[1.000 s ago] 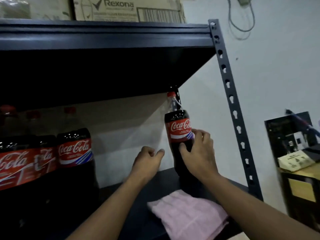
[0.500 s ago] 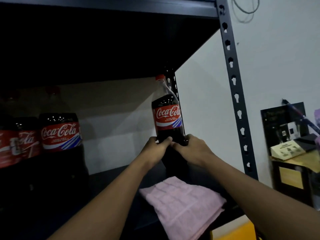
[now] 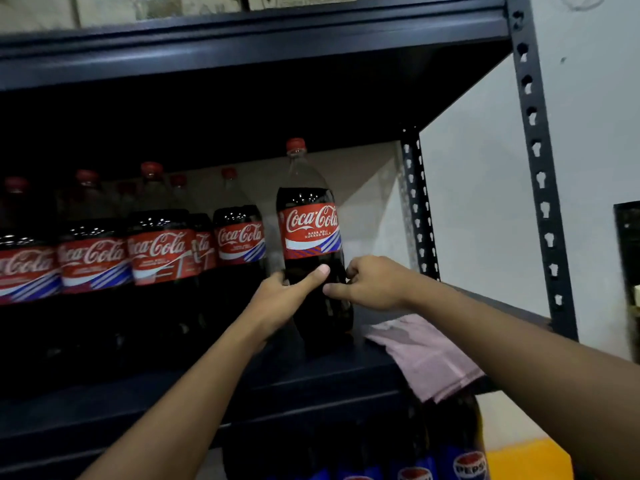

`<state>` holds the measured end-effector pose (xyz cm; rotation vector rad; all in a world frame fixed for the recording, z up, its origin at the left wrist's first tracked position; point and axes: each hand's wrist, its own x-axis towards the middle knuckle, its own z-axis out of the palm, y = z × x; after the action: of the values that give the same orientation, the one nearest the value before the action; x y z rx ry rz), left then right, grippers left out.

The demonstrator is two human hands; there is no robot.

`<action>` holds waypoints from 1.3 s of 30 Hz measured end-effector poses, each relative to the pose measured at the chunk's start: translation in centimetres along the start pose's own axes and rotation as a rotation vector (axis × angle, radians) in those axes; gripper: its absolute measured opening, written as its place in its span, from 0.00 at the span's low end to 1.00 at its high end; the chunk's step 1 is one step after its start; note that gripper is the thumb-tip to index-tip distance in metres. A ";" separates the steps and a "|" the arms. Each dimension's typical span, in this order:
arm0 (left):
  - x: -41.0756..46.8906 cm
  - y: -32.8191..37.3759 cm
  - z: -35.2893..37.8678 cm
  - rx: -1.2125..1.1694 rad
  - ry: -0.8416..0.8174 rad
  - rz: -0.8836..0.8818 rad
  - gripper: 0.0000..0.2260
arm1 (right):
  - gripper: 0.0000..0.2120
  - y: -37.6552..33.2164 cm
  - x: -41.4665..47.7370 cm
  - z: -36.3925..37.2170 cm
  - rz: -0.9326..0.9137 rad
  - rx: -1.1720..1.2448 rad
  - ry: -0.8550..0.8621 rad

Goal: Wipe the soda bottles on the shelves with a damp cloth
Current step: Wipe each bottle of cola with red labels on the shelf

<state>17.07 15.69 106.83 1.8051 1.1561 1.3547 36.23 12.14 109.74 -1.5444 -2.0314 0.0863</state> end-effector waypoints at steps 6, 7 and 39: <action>-4.5 -0.5 -3.3 -0.129 0.109 -0.014 0.46 | 0.24 -3.7 -3.2 1.6 -0.117 0.059 0.083; -5.4 -0.4 -3.6 -0.150 0.130 -0.001 0.46 | 0.23 -4.1 -3.7 1.9 -0.135 0.064 0.085; -9.3 1.5 -3.2 -0.124 0.136 0.012 0.40 | 0.19 -3.5 -7.1 1.9 0.023 0.843 0.455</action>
<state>13.51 6.55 104.97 1.6570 1.1058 1.5416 33.47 5.13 106.68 -0.9322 -1.3416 0.4845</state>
